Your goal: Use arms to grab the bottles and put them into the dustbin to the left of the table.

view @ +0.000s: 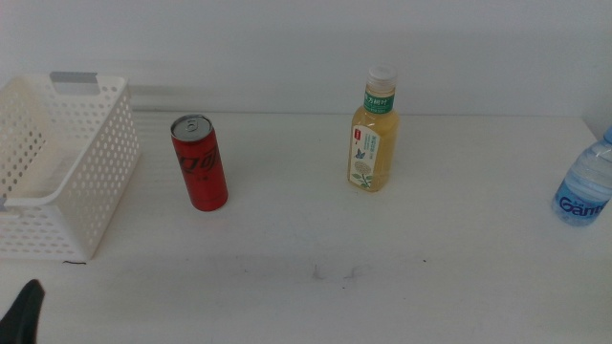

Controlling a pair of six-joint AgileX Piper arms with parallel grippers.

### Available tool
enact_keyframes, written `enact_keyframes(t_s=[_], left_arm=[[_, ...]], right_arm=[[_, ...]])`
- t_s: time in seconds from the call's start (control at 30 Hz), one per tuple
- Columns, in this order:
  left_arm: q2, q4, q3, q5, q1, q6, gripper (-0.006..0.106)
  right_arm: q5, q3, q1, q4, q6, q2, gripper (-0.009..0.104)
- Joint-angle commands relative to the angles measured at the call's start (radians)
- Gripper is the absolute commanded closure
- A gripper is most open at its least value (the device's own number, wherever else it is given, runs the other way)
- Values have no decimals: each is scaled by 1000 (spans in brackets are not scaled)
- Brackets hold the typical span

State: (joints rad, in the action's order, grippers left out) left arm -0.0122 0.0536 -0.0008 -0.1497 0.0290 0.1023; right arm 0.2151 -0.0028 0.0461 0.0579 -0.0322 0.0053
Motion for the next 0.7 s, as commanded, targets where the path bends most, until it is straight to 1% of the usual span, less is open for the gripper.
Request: enact_keyframes(t_s=[0.0, 0.07, 0.2, 0.3, 0.37, 0.5, 0.67], left_arm=[[-69, 8, 1, 50, 18, 0, 7], [-248, 10, 1, 158, 70, 0, 7], [-674, 10, 1, 497, 193, -37, 7], [-924, 10, 1, 750, 258, -51, 7], [-1060, 10, 1, 906, 275, -58, 7], [-1280, 10, 1, 1164, 277, -79, 7], [-1420, 5, 1, 1345, 277, -81, 7]], right_arm=[[-13, 3, -7, 11, 4, -5, 7], [-13, 3, -7, 11, 4, -5, 7], [-13, 3, -7, 11, 4, -5, 7], [-13, 3, -7, 11, 4, -5, 7], [-13, 3, -7, 11, 4, -5, 7], [-13, 3, -7, 11, 4, -5, 7], [-13, 3, -7, 11, 4, -5, 7]])
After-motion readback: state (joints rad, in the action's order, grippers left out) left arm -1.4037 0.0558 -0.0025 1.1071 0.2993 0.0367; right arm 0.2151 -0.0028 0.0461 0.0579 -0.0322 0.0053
